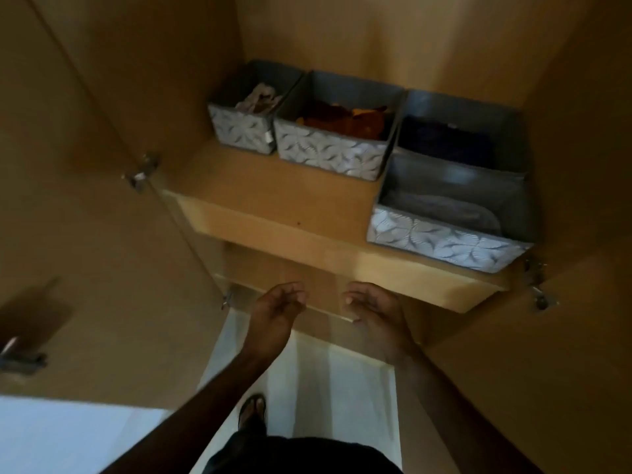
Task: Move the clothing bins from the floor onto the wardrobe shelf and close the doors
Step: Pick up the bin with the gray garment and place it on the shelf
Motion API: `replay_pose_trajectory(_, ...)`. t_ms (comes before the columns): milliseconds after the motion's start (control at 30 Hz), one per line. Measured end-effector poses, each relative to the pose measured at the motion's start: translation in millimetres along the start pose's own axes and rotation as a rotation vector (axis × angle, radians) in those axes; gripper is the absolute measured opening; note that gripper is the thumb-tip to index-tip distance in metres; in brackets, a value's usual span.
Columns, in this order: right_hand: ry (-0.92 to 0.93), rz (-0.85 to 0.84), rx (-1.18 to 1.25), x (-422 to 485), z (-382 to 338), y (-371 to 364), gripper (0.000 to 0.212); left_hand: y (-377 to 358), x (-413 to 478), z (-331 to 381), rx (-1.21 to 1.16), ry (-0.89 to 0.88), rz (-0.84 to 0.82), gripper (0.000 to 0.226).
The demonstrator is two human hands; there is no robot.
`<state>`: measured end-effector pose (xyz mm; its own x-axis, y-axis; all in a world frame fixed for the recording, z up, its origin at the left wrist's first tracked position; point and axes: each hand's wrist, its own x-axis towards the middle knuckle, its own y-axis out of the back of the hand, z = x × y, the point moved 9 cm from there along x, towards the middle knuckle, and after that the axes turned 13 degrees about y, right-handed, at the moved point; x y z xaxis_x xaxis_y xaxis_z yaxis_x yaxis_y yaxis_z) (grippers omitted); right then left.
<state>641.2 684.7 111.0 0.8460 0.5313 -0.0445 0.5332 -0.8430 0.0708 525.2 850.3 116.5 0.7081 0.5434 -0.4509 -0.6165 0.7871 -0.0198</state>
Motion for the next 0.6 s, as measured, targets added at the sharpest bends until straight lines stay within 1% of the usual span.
replay_pose_trajectory(133, -0.043, -0.185, -0.041, -11, 25, -41, 0.019, 41, -31, -40, -0.07, 0.073, 0.181, 0.02)
replay_pose_trajectory(267, -0.072, -0.362, -0.057, -31, 42, -80, 0.02, 74, -76, -81, -0.125, 0.154, 0.353, 0.022)
replay_pose_trajectory(400, -0.09, -0.617, -0.091, -77, 51, -133, 0.019, 111, -148, -123, -0.207, 0.203, 0.546, 0.025)
replay_pose_trajectory(500, -0.069, -0.774, -0.126, -106, 55, -167, 0.018, 134, -196, -154, -0.257, 0.234, 0.679, 0.024)
replay_pose_trajectory(600, -0.046, -0.923, -0.158, -147, 57, -202, 0.023, 150, -250, -185, -0.309, 0.254, 0.8, 0.024)
